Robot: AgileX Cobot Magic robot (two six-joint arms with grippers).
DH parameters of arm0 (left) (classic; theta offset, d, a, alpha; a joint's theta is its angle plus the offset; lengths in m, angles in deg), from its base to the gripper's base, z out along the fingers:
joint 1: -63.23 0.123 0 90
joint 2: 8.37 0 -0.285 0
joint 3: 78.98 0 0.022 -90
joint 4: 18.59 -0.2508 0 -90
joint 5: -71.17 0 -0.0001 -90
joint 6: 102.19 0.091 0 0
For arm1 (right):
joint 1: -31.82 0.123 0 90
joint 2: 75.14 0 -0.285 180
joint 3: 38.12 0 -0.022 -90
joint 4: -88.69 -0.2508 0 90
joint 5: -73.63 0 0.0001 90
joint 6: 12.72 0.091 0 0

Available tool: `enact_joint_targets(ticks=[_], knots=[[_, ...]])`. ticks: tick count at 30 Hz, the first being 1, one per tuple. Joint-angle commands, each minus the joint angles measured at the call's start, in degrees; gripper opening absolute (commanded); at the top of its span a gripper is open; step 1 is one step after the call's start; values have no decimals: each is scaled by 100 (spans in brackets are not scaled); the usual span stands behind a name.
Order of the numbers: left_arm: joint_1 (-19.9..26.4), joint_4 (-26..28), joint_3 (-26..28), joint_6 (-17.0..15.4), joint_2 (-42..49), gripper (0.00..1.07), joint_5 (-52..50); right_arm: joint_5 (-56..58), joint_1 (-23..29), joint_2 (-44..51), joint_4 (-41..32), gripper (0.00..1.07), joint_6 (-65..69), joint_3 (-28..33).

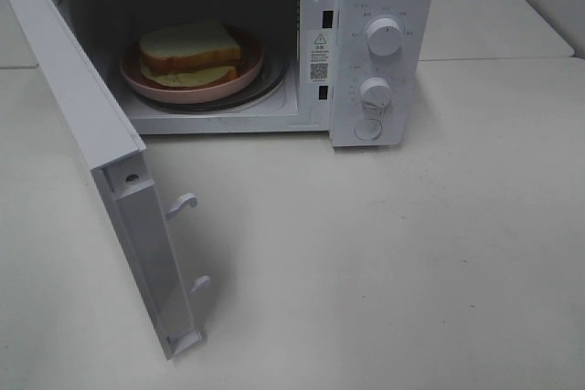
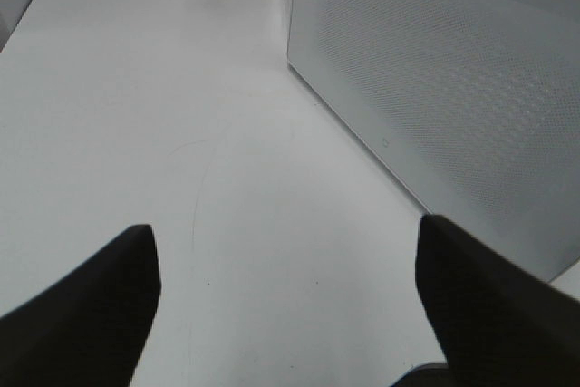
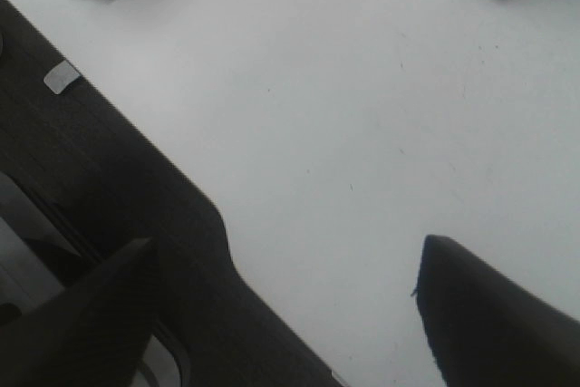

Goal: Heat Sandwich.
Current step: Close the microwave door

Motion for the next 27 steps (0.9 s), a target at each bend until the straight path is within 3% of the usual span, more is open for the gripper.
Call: enact_joint_targets(ticks=[1, 11, 18, 27], knots=[[-17, 17, -11, -29, 92, 74, -69, 470, -6, 286, 229, 76, 304, -143], [-17, 17, -11, -29, 92, 74, -69, 963, -97, 1324, 407, 76, 888, -149], [-17, 17, -11, -29, 92, 74, -69, 968, -1077, 2091, 476, 76, 842, -149], [-17, 17, -11, -29, 92, 74, -69, 951, -1879, 2722, 476, 76, 1129, -143]])
